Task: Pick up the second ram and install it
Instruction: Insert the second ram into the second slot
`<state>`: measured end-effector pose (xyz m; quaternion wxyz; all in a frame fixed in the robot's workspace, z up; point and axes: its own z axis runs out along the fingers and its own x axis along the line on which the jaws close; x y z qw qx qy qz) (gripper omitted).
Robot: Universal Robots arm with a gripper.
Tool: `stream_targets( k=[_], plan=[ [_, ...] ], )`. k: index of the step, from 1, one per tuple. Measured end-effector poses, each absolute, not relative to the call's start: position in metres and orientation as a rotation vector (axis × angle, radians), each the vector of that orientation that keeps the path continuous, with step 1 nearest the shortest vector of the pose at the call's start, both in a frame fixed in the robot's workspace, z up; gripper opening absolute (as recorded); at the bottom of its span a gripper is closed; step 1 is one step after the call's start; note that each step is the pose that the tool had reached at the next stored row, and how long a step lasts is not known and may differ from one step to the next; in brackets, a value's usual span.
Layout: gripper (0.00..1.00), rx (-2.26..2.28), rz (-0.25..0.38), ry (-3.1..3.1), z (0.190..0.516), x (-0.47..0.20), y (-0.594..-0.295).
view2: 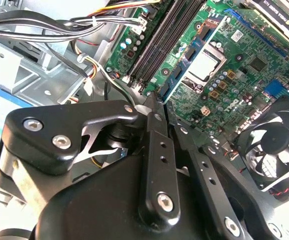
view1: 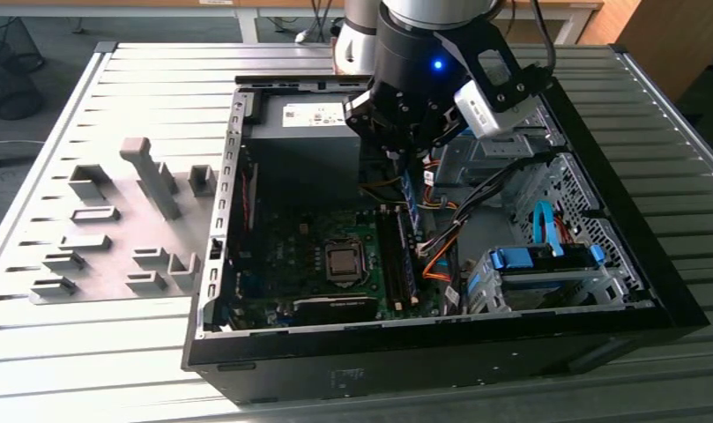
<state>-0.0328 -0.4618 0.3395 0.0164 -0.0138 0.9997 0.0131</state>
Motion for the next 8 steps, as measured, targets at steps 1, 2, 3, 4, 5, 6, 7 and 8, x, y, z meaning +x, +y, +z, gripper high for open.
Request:
stream_targets(
  k=[1,2,3,4,5,6,7,8],
  plan=[
    [0.14,-0.043,0.041,3.108,0.3395,-0.0328,-0.4618],
    [0.14,-0.043,0.041,3.108,0.3395,-0.0328,-0.4618],
    [0.14,-0.043,0.041,3.109,0.3395,-0.0328,-0.4618],
    [0.14,-0.043,0.041,3.111,0.3394,-0.0328,-0.4618],
    [0.14,-0.043,0.040,3.125,0.3393,-0.0328,-0.4618],
    [0.14,-0.043,0.040,3.143,0.3392,-0.0328,-0.4618],
    [0.14,-0.042,0.040,3.161,0.3391,-0.0328,-0.4618],
    [0.14,-0.042,0.040,3.171,0.3391,-0.0328,-0.4618]
  ],
)
